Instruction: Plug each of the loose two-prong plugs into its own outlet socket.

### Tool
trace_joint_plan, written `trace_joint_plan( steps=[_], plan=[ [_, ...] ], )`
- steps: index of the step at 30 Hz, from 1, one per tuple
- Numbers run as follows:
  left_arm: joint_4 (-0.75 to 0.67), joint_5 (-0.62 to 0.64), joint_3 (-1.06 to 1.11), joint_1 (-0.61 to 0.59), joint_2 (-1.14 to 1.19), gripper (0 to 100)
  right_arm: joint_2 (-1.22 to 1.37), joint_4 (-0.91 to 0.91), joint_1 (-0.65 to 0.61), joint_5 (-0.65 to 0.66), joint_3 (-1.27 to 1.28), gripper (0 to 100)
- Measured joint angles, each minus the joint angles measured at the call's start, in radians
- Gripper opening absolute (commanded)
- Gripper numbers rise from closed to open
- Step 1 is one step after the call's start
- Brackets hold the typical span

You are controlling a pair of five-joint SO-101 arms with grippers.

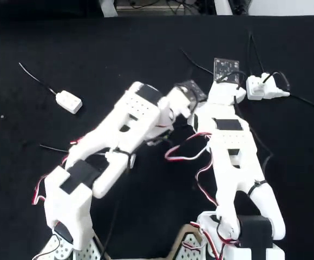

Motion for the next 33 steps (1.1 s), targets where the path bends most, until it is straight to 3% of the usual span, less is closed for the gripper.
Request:
trace_joint_plan(
  steps=[7, 20, 24, 33],
  plan=[
    [0.0, 0.0, 0.011, 0.014, -0.005, 23, 0.0, 0.0, 0.041, -0.038, 0.0, 31.5],
    [0.017, 0.0, 0.035, -0.11, -0.006, 21, 0.0, 0.0, 0.041, -0.041, 0.0, 31.5],
    [0.13, 0.0, 0.002, -0.141, -0.017, 21, 0.0, 0.0, 0.041, -0.041, 0.0, 31.5],
    [0.313, 0.054, -0.035, -0.198, -0.302, 21, 0.0, 0.006, 0.049, -0.037, 0.0, 31.5]
  ],
)
